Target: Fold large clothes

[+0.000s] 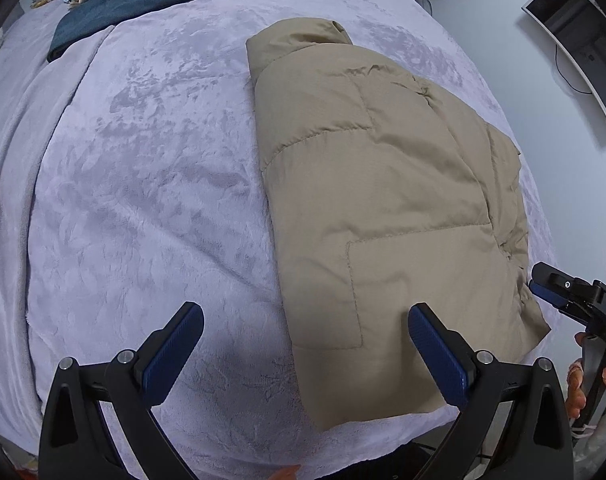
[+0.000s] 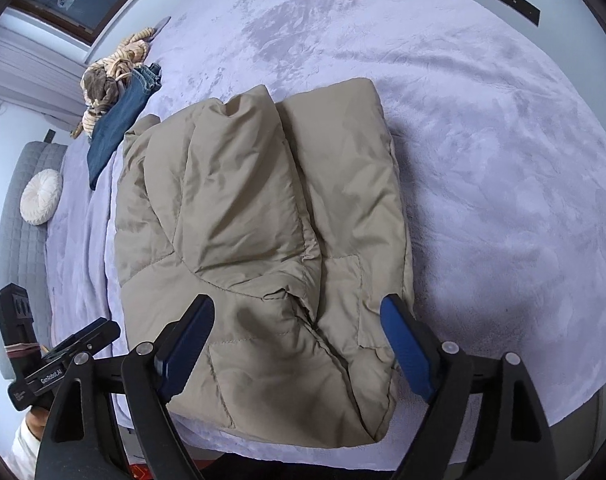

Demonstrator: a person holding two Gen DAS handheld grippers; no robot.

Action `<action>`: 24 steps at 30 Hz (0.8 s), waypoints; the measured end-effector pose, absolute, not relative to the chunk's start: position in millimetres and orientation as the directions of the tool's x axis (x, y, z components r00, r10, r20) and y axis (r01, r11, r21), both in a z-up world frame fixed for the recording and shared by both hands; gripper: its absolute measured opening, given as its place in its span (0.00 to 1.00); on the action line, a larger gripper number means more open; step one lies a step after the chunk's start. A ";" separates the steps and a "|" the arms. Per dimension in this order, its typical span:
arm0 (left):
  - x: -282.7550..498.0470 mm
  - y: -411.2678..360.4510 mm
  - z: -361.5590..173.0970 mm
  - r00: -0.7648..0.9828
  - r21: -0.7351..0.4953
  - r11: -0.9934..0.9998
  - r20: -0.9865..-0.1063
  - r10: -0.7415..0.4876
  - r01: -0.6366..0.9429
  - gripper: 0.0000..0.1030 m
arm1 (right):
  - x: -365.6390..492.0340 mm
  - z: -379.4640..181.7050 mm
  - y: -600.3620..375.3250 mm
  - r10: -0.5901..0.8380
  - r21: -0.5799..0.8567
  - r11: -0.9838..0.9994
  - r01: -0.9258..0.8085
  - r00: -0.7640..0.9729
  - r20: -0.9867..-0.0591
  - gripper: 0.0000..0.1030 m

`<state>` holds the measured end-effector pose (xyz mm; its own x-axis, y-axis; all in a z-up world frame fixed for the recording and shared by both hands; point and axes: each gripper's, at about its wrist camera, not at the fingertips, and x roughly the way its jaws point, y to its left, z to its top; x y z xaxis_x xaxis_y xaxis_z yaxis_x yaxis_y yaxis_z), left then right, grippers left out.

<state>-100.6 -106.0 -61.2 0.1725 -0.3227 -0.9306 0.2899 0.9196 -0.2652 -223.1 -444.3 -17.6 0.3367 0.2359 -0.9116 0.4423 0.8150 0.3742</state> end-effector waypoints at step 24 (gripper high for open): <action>-74.7 -106.8 -67.5 0.167 -0.319 0.923 -0.919 -0.356 0.216 0.99 | -215.8 -19.3 -464.9 0.246 0.368 0.820 0.439 0.311 -0.918 0.86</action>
